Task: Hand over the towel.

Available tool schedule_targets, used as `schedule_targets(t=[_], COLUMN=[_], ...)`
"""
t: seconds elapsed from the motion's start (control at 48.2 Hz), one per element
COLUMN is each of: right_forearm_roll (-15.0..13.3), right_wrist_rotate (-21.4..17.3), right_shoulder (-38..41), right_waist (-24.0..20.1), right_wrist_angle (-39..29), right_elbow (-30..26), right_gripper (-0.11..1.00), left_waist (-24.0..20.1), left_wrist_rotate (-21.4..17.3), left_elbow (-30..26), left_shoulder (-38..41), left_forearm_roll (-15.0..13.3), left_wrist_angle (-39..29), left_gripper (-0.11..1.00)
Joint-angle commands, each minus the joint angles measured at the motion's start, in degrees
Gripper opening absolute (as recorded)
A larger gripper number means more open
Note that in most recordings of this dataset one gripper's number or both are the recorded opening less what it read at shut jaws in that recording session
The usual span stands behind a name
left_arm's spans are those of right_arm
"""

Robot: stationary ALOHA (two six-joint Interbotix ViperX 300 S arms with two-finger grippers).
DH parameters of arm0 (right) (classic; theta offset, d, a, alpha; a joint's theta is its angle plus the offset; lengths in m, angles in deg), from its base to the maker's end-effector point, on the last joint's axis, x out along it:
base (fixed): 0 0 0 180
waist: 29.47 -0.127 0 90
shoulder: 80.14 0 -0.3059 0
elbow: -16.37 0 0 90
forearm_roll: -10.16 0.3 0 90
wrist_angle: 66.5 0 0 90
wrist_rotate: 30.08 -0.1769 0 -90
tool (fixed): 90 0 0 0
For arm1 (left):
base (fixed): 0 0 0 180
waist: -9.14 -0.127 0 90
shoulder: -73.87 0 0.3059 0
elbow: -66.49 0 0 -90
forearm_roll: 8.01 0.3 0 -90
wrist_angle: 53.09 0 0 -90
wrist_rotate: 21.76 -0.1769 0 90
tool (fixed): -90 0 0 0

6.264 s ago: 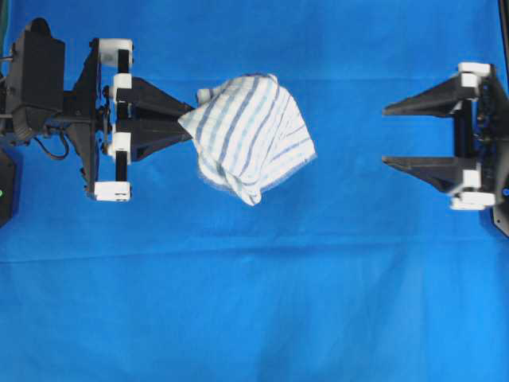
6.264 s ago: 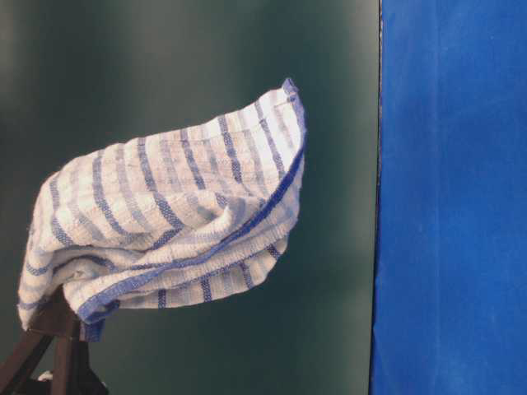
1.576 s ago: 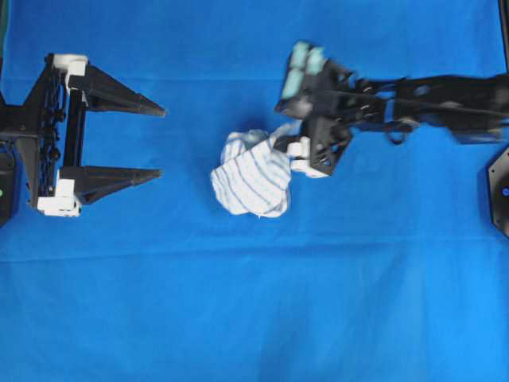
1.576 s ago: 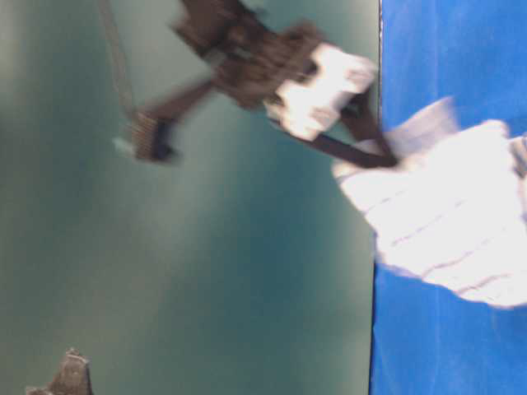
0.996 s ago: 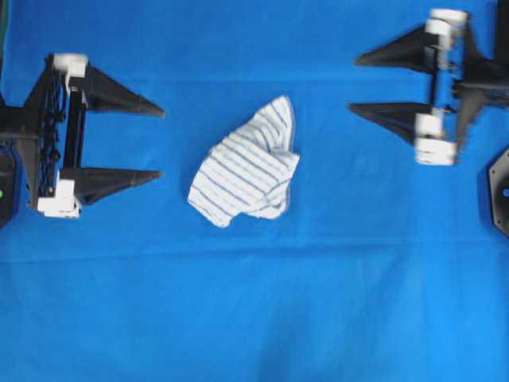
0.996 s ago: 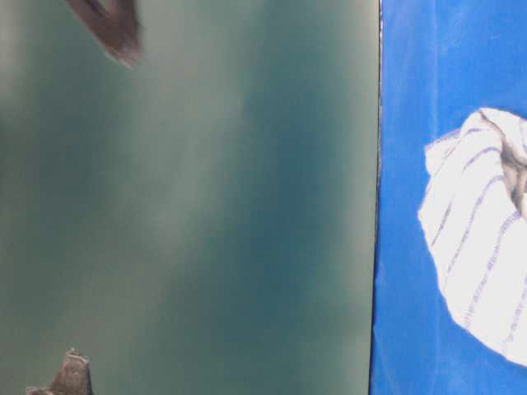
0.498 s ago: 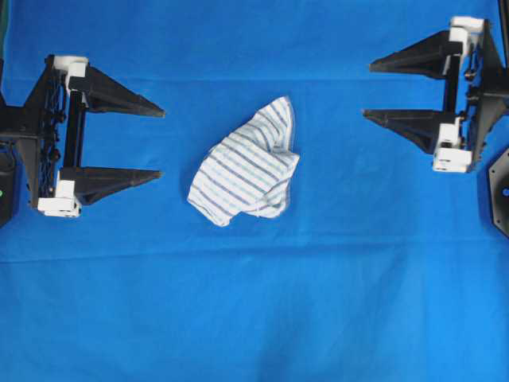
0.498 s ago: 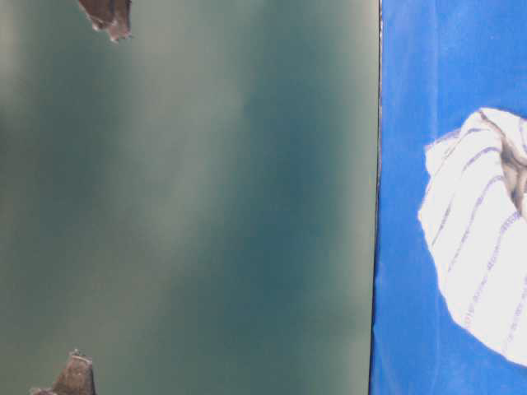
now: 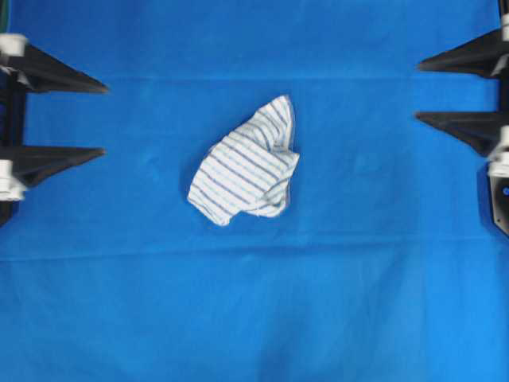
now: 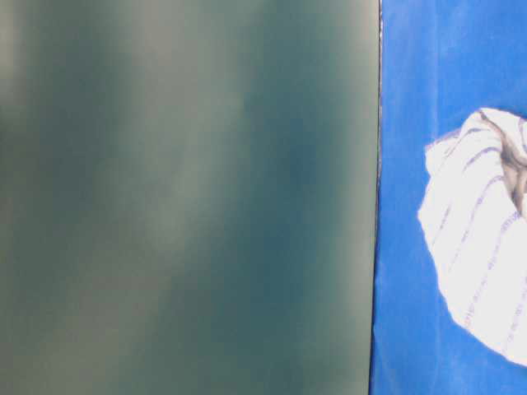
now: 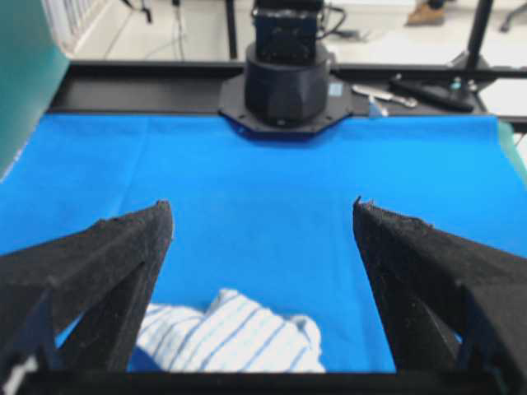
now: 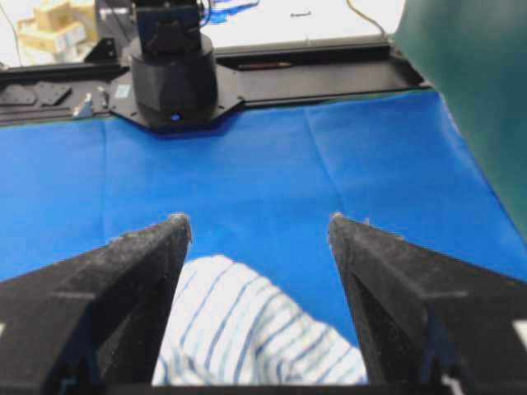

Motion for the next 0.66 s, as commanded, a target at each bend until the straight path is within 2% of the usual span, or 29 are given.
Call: schedule_targets(t=[0.0,0.27,0.436,0.643], right_forearm_roll=[-0.1,0.2,0.2,0.9], right_wrist_rotate=[-0.1,-0.3,-0.4,-0.4], right_shoulder=[-4.2,-17.2,-20.0,-19.8], right_waist=[-0.2,-0.2,-0.2,-0.4], right_wrist_angle=[-1.4,-2.3,-2.8,-1.2], right_elbow=[1.2,12.0,16.8,19.0], right_gripper=[0.69,0.69,0.65,0.63], left_waist=[-0.2,-0.2,-0.1,-0.4], left_wrist_rotate=[0.0,0.3,1.4,3.2], left_elbow=[0.9,11.6,17.8,21.0], left_shoulder=[-4.1,-18.6,-26.6,-33.8], left_forearm_roll=[-0.1,-0.1,-0.1,0.0], left_wrist_angle=[-1.9,-5.2,-7.0,-11.5], left_gripper=[0.86,0.86,0.86,0.85])
